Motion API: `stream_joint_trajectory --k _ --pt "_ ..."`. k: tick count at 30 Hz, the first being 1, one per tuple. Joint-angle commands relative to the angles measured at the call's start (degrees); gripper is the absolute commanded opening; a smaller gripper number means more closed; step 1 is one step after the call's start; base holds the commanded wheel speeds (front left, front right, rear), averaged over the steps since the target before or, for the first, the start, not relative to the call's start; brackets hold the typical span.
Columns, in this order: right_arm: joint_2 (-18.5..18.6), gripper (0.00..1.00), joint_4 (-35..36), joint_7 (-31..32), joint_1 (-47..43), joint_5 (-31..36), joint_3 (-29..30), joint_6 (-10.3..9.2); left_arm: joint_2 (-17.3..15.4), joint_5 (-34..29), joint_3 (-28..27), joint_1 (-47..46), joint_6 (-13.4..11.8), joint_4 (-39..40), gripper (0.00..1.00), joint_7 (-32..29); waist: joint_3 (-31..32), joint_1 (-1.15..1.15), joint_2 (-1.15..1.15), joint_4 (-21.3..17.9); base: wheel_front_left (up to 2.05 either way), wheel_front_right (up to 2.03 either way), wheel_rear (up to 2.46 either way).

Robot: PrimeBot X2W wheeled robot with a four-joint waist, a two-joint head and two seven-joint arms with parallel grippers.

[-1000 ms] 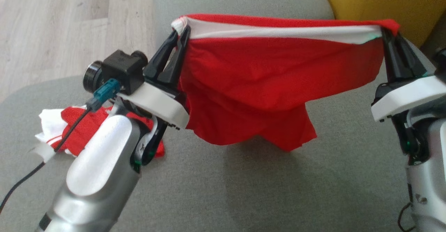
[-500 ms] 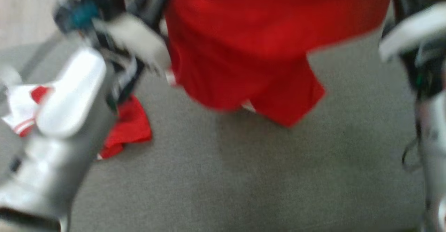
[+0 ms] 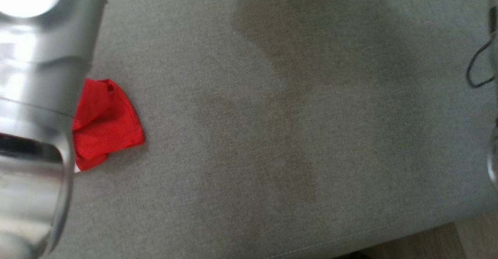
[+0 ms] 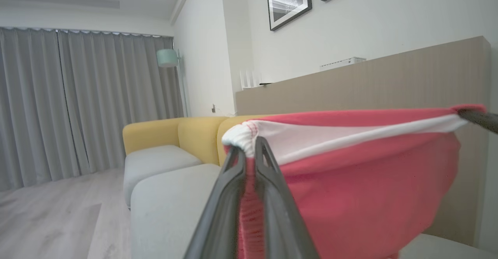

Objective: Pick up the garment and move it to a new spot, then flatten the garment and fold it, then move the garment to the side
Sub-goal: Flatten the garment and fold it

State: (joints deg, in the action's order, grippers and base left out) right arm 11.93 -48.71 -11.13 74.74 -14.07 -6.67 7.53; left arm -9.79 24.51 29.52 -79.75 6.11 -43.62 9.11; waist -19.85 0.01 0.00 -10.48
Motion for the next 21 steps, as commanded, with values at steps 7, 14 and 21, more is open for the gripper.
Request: stream_joint_trajectory --k 7,14,21 --pt "-1.0 0.00 -10.0 -1.1 -3.9 -1.2 -4.2 -0.04 0.7 2.2 1.8 3.2 1.2 -6.5 0.00 3.5 -1.6 -0.01 0.00 -0.1 0.00 0.00 0.00" --pt "2.5 0.00 -15.9 7.5 -13.0 -5.6 -15.7 -0.04 1.2 6.6 10.1 16.8 1.3 -7.8 0.00 4.1 1.0 -0.01 0.00 0.8 0.00 0.00 0.00" --pt "10.3 0.00 -9.4 20.3 -22.4 -16.5 -29.2 -0.04 -1.1 9.6 19.0 28.6 1.4 -2.9 0.00 3.3 5.2 -0.01 0.00 1.5 0.00 0.00 0.00"
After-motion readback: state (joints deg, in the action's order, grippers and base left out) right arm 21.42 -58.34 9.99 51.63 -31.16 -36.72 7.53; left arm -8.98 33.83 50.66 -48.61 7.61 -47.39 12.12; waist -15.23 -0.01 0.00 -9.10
